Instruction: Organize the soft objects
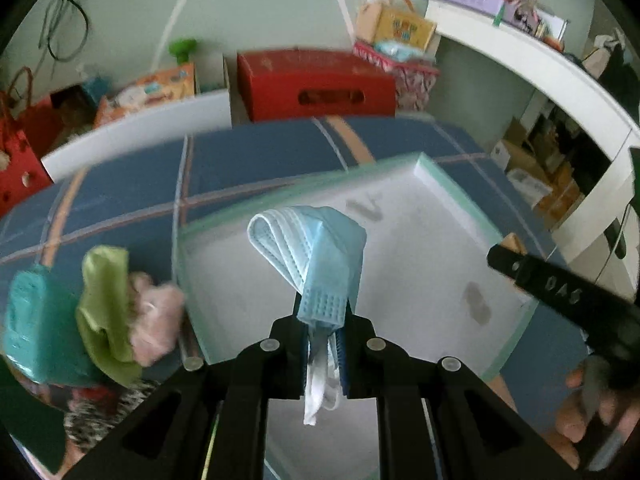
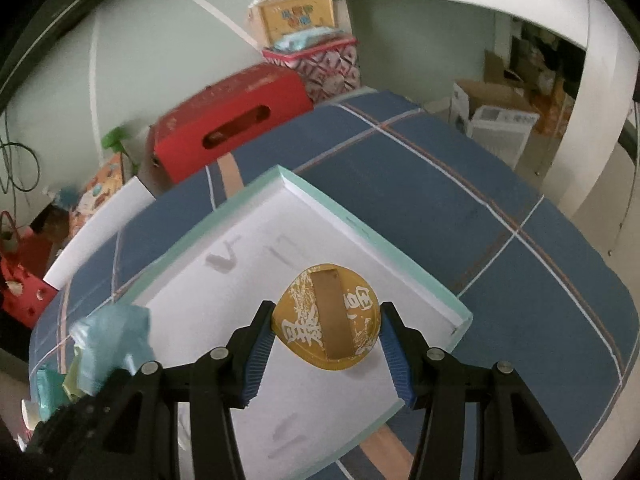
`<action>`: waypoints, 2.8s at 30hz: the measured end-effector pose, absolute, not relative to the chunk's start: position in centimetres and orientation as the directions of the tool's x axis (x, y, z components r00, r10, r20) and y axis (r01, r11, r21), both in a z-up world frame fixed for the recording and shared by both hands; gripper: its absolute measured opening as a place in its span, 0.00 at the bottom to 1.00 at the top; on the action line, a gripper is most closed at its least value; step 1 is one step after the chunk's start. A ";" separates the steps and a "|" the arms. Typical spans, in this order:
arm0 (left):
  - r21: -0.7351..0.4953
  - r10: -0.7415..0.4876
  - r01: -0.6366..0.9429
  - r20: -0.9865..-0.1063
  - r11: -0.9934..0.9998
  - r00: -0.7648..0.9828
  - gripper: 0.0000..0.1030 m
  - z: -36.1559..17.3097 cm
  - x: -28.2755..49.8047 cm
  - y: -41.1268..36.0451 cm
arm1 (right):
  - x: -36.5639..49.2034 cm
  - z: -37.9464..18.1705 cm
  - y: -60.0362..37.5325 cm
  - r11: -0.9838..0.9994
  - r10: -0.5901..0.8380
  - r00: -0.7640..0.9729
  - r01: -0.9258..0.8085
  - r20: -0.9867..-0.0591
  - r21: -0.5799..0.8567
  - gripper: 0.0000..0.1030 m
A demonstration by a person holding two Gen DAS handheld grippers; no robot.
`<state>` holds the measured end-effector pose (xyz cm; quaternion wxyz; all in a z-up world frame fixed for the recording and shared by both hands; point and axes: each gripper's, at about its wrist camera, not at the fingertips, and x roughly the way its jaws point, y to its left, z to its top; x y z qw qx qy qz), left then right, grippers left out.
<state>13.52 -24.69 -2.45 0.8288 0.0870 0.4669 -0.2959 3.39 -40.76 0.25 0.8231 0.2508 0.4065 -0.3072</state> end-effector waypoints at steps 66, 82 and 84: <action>-0.238 0.007 -0.313 -0.787 0.920 0.618 0.96 2.5 13.9 14.8 | 10.4 3.0 -13.0 0.963 0.161 0.700 0.042 -0.695 0.266 1.00; -0.260 -0.053 -0.373 -0.873 0.891 0.484 0.96 -1.8 14.4 16.3 | 11.8 -0.8 -4.1 0.948 0.315 0.560 -0.211 -0.766 0.236 1.00; -0.260 -0.055 -0.377 -0.878 0.889 0.475 0.96 -2.0 14.4 16.3 | 12.1 -1.2 -3.7 0.950 0.309 0.551 -0.211 -0.775 0.228 1.00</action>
